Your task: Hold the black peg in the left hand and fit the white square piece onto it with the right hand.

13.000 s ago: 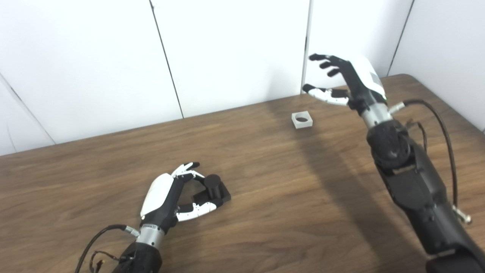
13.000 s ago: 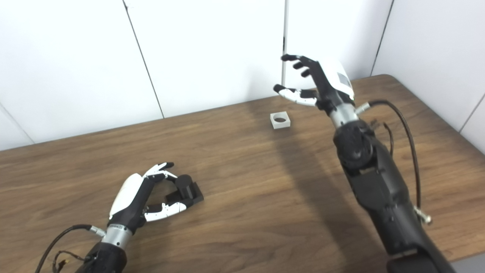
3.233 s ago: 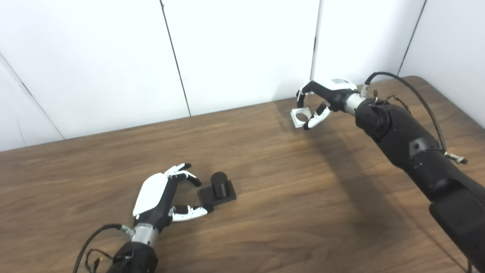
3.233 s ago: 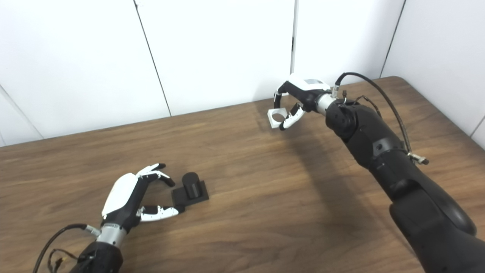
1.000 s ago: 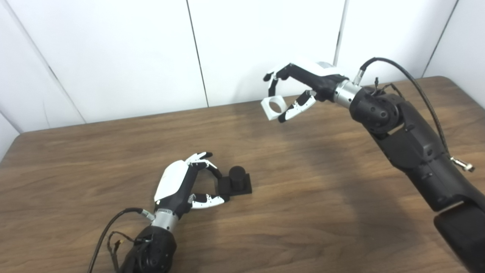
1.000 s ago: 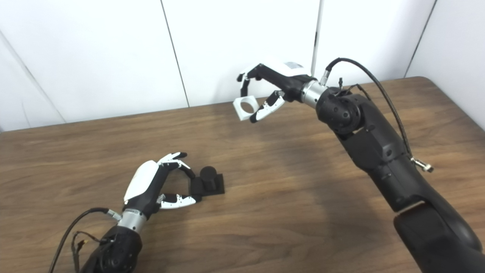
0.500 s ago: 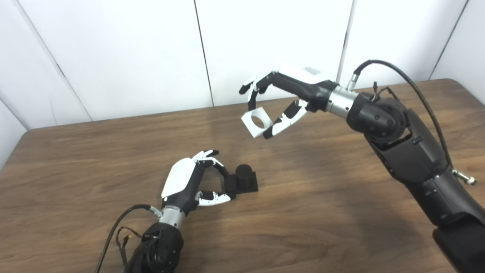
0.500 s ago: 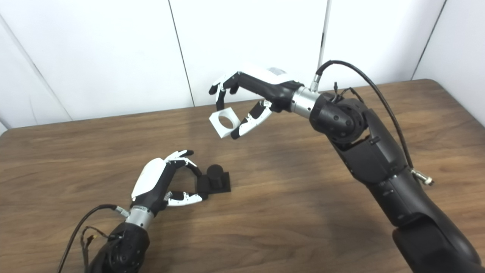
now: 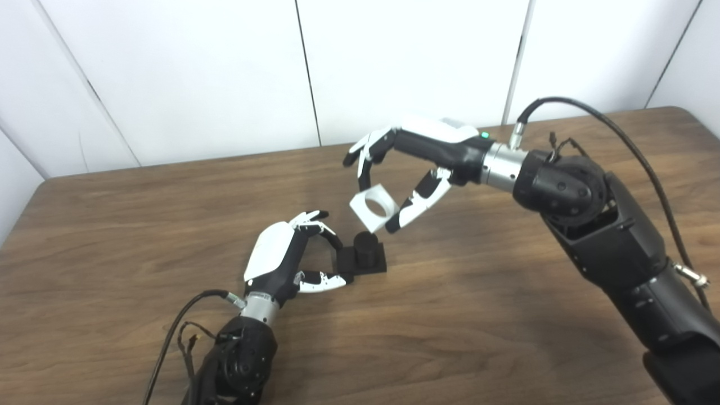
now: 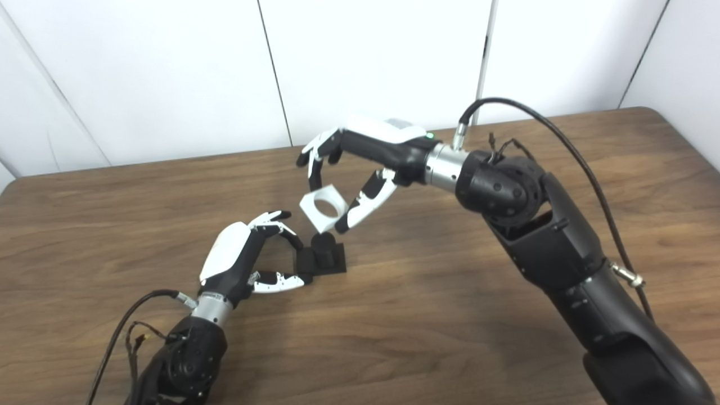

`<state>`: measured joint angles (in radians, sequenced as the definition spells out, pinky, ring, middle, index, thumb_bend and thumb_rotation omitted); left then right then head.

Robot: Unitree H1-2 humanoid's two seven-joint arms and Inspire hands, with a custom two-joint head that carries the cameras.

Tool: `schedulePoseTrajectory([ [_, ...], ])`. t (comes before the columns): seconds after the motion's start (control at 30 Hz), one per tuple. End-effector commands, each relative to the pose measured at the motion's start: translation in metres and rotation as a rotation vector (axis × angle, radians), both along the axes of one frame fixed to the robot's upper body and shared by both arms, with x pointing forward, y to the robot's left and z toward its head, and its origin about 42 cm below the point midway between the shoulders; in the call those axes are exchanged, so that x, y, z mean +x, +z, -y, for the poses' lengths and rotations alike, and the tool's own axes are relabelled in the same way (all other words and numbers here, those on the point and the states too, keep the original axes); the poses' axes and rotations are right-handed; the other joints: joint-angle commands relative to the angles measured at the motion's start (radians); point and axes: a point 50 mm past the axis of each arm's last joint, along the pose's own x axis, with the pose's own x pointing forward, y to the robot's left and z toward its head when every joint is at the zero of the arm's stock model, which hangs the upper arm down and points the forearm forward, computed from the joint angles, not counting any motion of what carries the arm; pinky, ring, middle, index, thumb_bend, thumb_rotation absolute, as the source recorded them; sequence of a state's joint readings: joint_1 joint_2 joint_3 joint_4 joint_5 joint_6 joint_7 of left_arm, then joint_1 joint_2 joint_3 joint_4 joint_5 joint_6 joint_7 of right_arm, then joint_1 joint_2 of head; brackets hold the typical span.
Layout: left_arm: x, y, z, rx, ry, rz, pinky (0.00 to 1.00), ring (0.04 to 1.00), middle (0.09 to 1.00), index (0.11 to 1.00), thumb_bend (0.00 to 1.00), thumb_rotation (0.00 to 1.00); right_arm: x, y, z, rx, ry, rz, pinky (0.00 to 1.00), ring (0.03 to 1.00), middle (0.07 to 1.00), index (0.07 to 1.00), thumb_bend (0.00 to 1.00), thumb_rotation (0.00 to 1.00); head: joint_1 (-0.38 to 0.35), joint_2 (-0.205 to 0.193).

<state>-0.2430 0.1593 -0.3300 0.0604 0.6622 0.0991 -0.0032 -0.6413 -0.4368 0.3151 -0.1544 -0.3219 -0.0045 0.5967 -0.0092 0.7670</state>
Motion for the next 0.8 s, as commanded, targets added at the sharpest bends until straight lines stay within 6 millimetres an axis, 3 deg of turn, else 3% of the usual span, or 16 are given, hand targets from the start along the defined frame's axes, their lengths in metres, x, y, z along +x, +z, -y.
schedulePoseTrajectory([
  [0.0,0.002,-0.001,0.003,0.032,-0.012,-0.008,0.9,0.927,0.878,0.488,0.52,0.08,-0.001,0.021,-0.005,0.016,0.022,0.062,0.7,0.814,0.778,0.48,0.52,0.14,-0.002,0.002],
  [0.47,0.001,0.0,0.004,0.036,-0.01,-0.007,0.9,0.93,0.881,0.488,0.52,0.08,0.005,0.001,-0.011,-0.031,0.042,0.012,0.73,0.827,0.786,0.479,0.52,0.14,0.002,0.006],
  [0.77,0.001,0.0,0.004,0.036,-0.007,-0.013,0.9,0.93,0.881,0.488,0.52,0.08,0.024,0.036,-0.024,-0.109,0.05,0.077,0.75,0.847,0.8,0.479,0.52,0.14,-0.001,0.004],
])
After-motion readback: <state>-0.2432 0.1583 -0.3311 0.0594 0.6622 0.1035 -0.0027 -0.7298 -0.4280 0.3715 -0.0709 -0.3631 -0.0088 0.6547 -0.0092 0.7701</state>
